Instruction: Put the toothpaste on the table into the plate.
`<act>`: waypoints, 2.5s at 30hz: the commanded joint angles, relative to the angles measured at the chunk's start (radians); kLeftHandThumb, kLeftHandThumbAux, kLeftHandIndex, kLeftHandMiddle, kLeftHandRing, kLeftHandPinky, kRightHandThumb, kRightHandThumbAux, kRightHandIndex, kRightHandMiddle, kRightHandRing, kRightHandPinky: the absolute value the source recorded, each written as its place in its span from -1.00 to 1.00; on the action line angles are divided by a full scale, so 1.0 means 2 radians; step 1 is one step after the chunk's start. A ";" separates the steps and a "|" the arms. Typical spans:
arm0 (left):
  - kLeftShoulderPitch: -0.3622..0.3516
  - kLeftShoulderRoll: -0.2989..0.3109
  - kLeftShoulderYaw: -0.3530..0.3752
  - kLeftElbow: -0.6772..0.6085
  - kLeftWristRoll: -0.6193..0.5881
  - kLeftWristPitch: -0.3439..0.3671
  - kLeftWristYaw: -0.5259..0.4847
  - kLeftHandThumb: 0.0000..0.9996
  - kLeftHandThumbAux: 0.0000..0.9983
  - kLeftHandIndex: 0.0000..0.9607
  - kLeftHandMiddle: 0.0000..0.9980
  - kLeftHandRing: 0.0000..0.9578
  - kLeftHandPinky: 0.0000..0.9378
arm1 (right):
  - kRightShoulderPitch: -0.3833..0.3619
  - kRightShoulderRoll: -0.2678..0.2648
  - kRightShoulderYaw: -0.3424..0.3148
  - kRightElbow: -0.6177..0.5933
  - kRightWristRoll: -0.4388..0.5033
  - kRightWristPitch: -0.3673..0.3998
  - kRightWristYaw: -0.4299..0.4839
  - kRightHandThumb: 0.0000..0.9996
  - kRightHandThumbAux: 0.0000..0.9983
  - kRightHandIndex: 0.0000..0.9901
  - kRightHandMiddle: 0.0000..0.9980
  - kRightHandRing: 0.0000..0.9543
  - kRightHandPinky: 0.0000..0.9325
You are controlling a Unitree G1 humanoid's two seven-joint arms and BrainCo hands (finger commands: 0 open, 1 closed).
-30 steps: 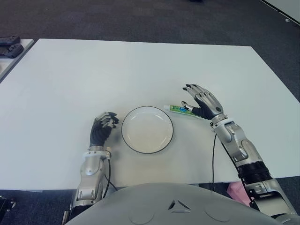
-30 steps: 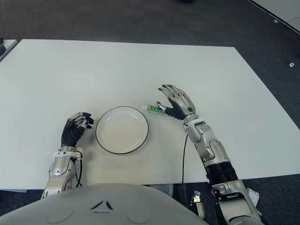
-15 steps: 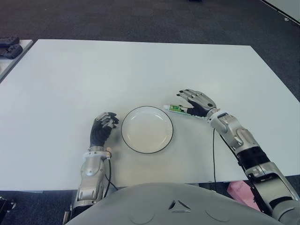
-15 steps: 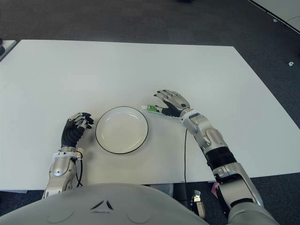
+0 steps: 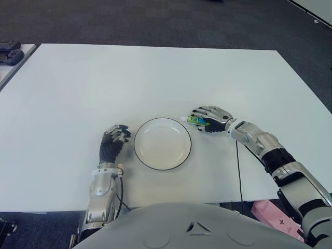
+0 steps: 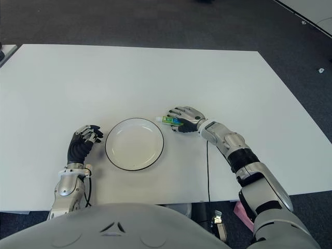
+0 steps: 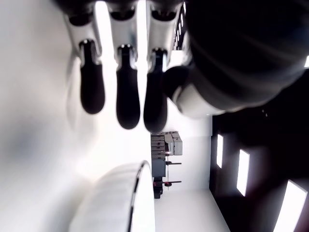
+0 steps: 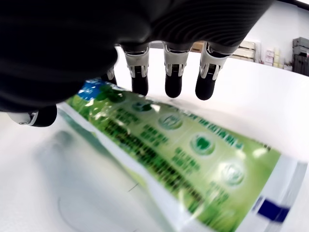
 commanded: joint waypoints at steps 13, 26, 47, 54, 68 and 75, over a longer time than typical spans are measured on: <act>0.014 -0.006 -0.002 -0.001 0.008 0.012 0.015 0.41 0.45 -0.10 0.05 0.08 0.10 | -0.030 -0.015 0.085 0.079 -0.048 -0.028 -0.031 0.09 -0.71 -1.00 -1.00 -1.00 -1.00; 0.019 -0.001 -0.001 0.000 0.006 0.004 0.008 0.41 0.44 -0.10 0.11 0.12 0.12 | -0.008 -0.018 0.113 0.098 -0.049 -0.016 -0.059 0.08 -0.70 -1.00 -1.00 -1.00 -1.00; 0.025 0.000 0.003 0.000 0.004 -0.004 0.010 0.41 0.44 -0.10 0.09 0.11 0.12 | 0.058 0.025 0.030 0.115 0.064 0.014 -0.156 0.45 -0.07 -0.72 -0.35 -0.20 -0.09; 0.025 0.001 0.003 0.001 0.006 -0.010 0.011 0.41 0.45 -0.10 0.10 0.12 0.12 | 0.071 0.040 0.003 0.114 0.104 0.007 -0.157 0.85 0.28 -0.31 -0.09 0.14 0.37; 0.024 0.001 0.005 0.000 0.002 -0.006 0.009 0.41 0.44 -0.10 0.11 0.12 0.11 | 0.091 0.051 -0.022 0.097 0.128 0.016 -0.173 0.90 0.32 -0.20 -0.09 0.17 0.38; 0.022 0.001 0.006 0.002 0.001 -0.008 0.010 0.41 0.44 -0.10 0.12 0.13 0.12 | 0.099 0.059 -0.034 0.092 0.136 0.019 -0.181 0.90 0.32 -0.17 -0.10 0.14 0.17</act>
